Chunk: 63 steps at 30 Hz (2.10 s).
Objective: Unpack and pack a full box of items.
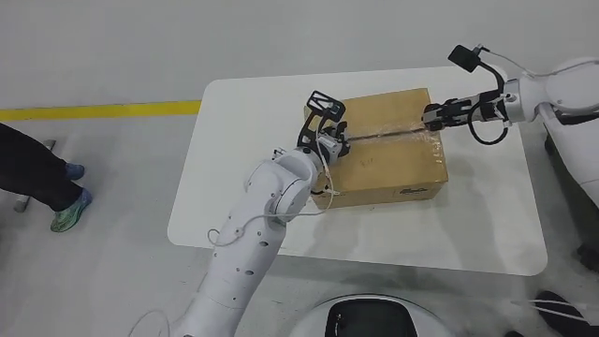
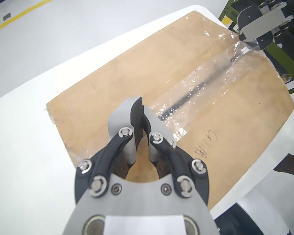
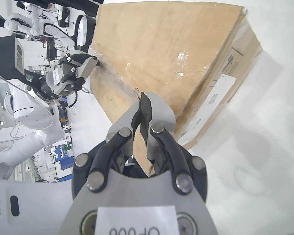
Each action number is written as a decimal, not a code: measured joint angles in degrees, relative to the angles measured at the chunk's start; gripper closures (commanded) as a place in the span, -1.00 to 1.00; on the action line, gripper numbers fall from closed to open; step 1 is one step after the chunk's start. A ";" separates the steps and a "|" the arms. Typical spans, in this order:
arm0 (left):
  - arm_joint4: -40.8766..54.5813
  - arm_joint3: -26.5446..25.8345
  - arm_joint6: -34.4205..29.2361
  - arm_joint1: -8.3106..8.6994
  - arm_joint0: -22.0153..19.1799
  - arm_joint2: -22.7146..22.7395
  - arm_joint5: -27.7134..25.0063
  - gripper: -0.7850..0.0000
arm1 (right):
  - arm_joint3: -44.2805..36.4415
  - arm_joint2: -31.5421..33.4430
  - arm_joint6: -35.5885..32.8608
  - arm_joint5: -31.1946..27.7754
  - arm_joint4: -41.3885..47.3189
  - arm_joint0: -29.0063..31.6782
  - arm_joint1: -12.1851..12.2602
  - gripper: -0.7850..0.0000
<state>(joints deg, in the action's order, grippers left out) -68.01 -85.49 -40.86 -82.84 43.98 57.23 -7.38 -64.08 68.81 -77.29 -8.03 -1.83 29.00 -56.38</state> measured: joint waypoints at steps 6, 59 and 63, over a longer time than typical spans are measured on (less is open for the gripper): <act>-0.20 1.32 -0.92 -0.25 -0.22 -0.68 0.63 0.76 | 0.85 -0.91 0.02 -0.31 -0.10 -0.66 0.07 0.73; -6.61 -19.02 1.14 2.80 14.37 20.29 9.38 -1.00 | -29.33 4.92 47.21 -8.86 -14.01 21.28 2.33 1.00; -6.72 -19.60 2.88 2.80 14.48 20.63 10.80 -1.00 | -30.18 -1.97 49.92 -7.80 -22.80 19.04 1.04 1.00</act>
<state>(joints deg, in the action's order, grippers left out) -74.73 -105.09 -37.98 -80.04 58.46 77.86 3.41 -94.26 66.84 -27.37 -15.84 -24.63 48.04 -55.34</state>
